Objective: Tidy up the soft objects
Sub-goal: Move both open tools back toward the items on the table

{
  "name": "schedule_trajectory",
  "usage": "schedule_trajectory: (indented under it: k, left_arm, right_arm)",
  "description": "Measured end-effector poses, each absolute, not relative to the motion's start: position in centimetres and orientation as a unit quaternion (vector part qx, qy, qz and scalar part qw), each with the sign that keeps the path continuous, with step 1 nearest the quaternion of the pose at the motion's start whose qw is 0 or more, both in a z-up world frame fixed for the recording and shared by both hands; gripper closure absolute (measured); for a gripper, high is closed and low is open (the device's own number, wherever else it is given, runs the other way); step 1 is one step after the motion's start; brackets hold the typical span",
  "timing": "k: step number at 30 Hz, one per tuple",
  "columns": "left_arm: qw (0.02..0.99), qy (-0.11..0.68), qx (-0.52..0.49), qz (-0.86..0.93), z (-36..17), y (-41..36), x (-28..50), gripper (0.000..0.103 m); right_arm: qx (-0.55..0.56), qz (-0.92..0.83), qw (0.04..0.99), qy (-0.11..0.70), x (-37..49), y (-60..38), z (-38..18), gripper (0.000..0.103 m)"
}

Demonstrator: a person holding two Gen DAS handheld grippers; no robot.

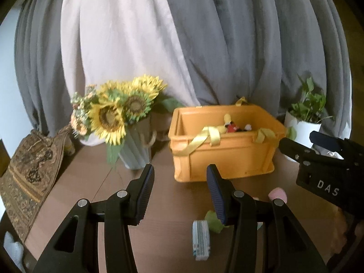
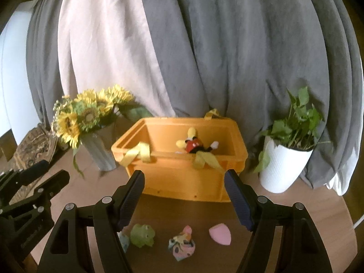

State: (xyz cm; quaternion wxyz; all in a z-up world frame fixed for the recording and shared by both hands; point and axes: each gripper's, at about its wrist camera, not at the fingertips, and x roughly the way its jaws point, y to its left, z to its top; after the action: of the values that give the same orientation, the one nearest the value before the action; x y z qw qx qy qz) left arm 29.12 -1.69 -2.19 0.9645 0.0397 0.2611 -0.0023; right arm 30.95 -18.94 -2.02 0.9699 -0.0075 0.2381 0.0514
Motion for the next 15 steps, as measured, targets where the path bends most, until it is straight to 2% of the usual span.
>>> schedule_trajectory:
  k: [15]
  left_arm:
    - [0.942, 0.332, 0.041, -0.01, -6.6, -2.2, 28.3, 0.056]
  right_arm:
    - [-0.001, 0.07, 0.947, 0.313, 30.8, -19.0, -7.1, 0.03]
